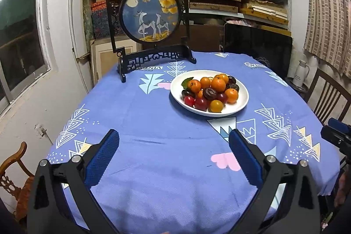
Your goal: Organize fruits
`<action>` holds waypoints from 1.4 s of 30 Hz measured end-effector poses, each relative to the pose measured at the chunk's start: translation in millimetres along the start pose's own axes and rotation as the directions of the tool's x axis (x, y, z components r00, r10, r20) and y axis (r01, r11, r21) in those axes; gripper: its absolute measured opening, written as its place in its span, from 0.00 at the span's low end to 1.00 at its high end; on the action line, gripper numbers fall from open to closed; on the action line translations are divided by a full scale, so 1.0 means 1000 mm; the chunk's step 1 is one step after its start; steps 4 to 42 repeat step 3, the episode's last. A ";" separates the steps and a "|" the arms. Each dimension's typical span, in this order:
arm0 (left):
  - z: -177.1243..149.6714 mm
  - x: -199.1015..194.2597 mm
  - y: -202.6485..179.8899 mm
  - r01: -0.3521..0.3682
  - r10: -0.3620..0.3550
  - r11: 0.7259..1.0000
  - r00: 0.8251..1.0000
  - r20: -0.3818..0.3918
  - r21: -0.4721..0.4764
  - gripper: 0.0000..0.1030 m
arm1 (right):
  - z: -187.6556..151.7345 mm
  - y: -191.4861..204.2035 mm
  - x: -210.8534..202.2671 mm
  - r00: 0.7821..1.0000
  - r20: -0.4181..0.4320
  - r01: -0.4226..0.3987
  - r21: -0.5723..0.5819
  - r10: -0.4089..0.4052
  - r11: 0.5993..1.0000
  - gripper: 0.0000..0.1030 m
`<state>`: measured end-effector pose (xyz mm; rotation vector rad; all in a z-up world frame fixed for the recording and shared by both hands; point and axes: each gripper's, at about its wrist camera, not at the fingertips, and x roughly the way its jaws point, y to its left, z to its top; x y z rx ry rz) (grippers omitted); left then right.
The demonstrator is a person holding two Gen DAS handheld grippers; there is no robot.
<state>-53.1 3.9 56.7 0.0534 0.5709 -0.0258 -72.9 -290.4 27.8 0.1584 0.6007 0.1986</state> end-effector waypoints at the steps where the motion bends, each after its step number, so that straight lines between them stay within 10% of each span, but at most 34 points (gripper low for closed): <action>1: 0.000 0.000 0.000 0.001 -0.001 1.000 1.000 -0.001 -0.001 0.95 | 0.000 0.000 0.000 1.000 -0.001 0.000 0.002 0.000 1.000 0.97; 42: 0.000 0.002 0.000 -0.003 0.003 1.000 1.000 -0.002 -0.001 0.95 | 0.000 -0.001 0.001 1.000 -0.005 0.001 0.005 -0.001 1.000 0.97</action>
